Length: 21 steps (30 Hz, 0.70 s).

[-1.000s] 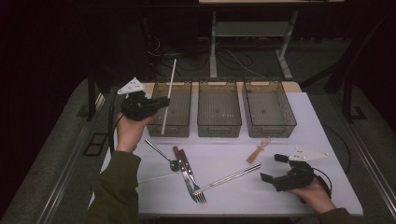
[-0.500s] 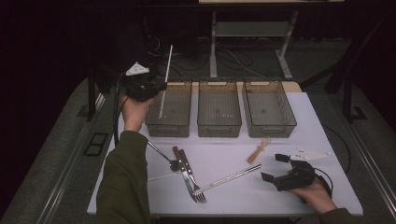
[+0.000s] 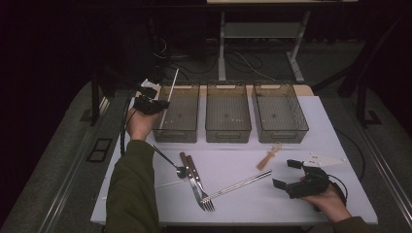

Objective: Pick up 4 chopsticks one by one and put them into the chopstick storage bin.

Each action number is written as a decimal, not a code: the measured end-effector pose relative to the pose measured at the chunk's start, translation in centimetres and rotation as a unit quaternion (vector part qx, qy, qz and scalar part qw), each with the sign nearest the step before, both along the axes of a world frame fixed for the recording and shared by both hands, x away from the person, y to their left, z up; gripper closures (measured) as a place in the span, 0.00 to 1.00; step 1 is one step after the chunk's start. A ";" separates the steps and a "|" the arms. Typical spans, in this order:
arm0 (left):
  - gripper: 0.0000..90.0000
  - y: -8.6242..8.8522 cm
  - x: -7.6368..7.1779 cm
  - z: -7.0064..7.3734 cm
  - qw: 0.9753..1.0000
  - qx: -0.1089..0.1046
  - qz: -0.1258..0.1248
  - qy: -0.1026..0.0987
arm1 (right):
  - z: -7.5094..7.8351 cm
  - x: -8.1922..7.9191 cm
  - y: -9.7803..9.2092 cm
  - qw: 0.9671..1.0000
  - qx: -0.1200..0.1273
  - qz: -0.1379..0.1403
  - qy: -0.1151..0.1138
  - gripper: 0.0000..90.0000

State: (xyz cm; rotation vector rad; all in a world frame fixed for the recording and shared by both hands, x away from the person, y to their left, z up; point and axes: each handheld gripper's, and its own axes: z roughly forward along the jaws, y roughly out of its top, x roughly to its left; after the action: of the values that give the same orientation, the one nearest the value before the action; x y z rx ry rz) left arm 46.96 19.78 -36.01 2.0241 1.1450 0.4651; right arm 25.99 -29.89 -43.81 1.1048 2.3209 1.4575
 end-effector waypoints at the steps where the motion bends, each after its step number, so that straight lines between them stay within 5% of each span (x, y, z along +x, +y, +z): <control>1: 0.95 0.0 0.0 -0.2 1.000 -0.001 -0.003 0.005 | 0.0 0.0 0.0 1.000 0.000 0.000 -0.001 0.01; 11: 0.94 0.0 0.8 -1.3 1.000 -0.005 0.013 0.026 | 0.1 0.0 -0.2 1.000 0.005 0.000 0.001 0.01; 12: 0.91 0.0 0.8 -1.4 1.000 -0.009 0.018 0.021 | 0.1 0.0 -0.2 1.000 0.006 -0.001 0.002 0.01; 14: 0.67 0.1 0.9 -1.4 0.999 -0.021 0.029 0.017 | 0.0 0.1 -0.2 1.000 0.005 -0.001 0.002 0.01; 21: 0.44 -0.3 0.3 -0.8 0.999 -0.034 -0.004 0.007 | 0.1 0.0 -0.2 1.000 0.005 0.000 0.002 0.01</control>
State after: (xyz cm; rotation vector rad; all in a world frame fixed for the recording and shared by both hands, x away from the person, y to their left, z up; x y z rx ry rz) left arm 47.30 19.43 -36.78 1.9759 1.1447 0.4038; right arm 26.00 -30.07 -43.74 1.1100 2.3185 1.4715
